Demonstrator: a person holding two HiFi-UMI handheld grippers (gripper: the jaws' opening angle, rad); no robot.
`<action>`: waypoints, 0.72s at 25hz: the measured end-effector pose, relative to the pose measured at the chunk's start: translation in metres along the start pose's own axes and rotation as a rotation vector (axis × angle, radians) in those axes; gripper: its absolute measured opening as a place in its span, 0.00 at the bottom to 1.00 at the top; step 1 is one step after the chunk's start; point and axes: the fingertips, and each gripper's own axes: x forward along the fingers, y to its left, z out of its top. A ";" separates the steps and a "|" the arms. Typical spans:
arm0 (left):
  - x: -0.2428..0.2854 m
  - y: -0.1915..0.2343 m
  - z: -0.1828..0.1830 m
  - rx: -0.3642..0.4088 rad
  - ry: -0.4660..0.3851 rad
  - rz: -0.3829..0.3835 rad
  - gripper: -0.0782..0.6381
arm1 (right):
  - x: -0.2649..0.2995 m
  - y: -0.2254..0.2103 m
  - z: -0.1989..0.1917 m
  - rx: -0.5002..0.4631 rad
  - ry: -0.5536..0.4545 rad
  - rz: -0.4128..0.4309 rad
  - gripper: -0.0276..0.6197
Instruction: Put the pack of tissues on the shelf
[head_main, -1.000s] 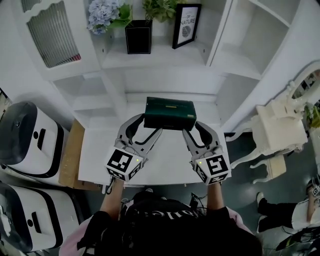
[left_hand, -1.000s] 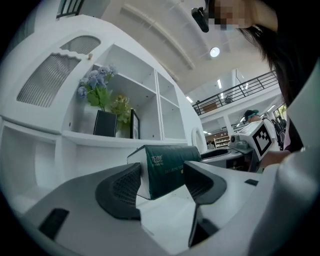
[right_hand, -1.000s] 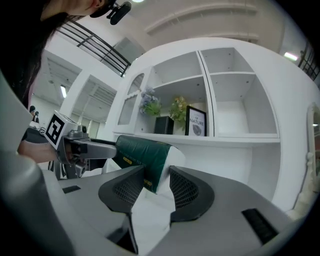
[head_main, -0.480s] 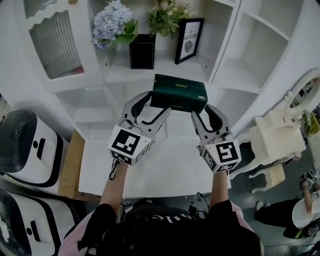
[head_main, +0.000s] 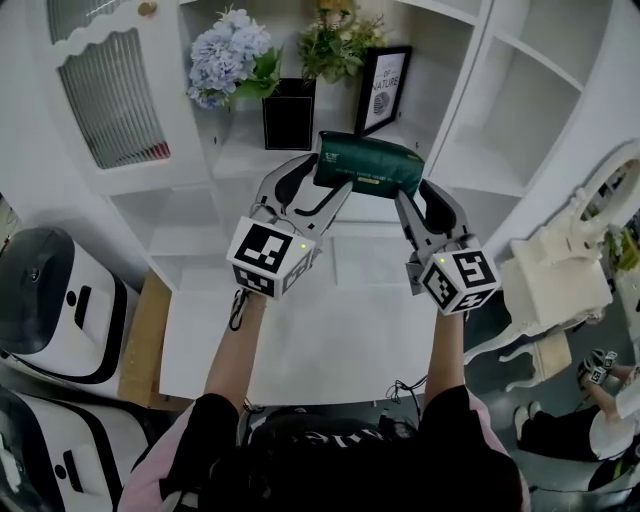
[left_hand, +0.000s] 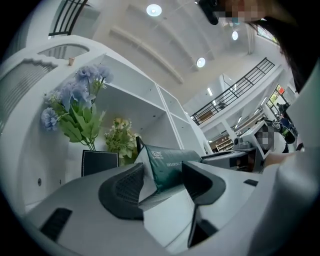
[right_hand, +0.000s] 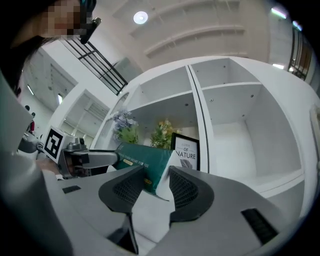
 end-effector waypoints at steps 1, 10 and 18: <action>0.001 0.001 0.001 0.008 0.001 -0.001 0.46 | 0.001 0.000 0.002 -0.021 -0.003 -0.006 0.33; 0.024 0.015 -0.034 0.037 0.138 0.058 0.46 | 0.029 -0.016 -0.016 -0.186 0.111 -0.099 0.32; 0.038 0.033 -0.050 -0.041 0.163 0.121 0.46 | 0.051 -0.024 -0.025 -0.166 0.104 -0.130 0.32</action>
